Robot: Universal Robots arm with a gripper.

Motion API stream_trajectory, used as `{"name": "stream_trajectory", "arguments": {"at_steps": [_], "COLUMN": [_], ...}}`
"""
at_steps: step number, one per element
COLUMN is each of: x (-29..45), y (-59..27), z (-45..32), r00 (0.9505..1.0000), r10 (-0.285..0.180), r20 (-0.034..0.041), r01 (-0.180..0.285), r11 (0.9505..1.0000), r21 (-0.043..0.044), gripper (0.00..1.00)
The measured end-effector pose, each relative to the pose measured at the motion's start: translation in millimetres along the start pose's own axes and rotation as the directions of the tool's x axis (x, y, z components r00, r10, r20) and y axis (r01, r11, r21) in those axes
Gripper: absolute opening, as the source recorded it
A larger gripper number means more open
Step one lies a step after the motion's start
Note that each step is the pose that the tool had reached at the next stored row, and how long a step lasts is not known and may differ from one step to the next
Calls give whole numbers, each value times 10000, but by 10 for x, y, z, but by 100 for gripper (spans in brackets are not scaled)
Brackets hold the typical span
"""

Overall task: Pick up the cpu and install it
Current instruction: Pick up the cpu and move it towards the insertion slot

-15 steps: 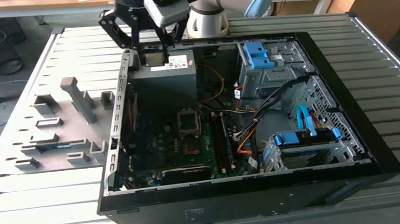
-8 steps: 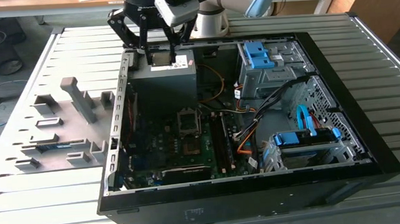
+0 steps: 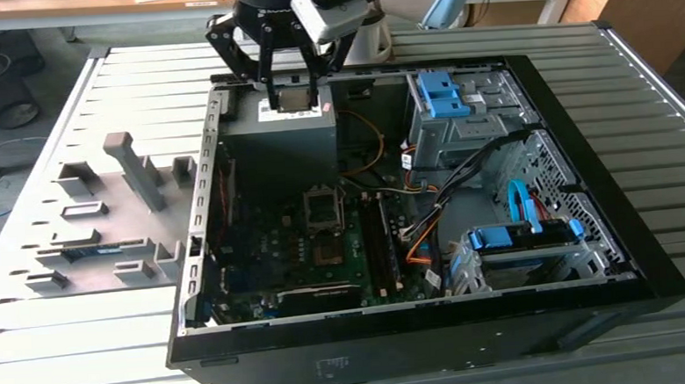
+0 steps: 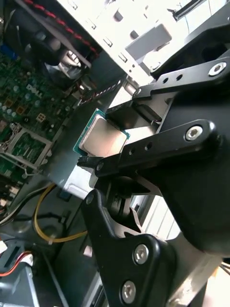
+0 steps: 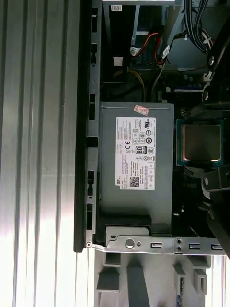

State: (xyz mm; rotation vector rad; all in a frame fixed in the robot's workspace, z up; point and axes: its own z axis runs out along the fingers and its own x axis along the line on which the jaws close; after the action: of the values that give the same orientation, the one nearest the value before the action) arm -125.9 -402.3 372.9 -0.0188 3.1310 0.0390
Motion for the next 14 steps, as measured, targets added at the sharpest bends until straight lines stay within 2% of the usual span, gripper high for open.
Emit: {"name": "stream_trajectory", "arguments": {"at_steps": [3,7,14], "x": [-53,-126,-283], "y": [0,-2,-3], "z": [1,2,5], "r00": [10000,10000,10000], "r10": [1,2,2], "r20": [-2,-5,-13], "r01": [-1,-2,-2], "r11": [10000,10000,10000], "r21": [-11,-82,-88], "gripper": [47,47,47]}}
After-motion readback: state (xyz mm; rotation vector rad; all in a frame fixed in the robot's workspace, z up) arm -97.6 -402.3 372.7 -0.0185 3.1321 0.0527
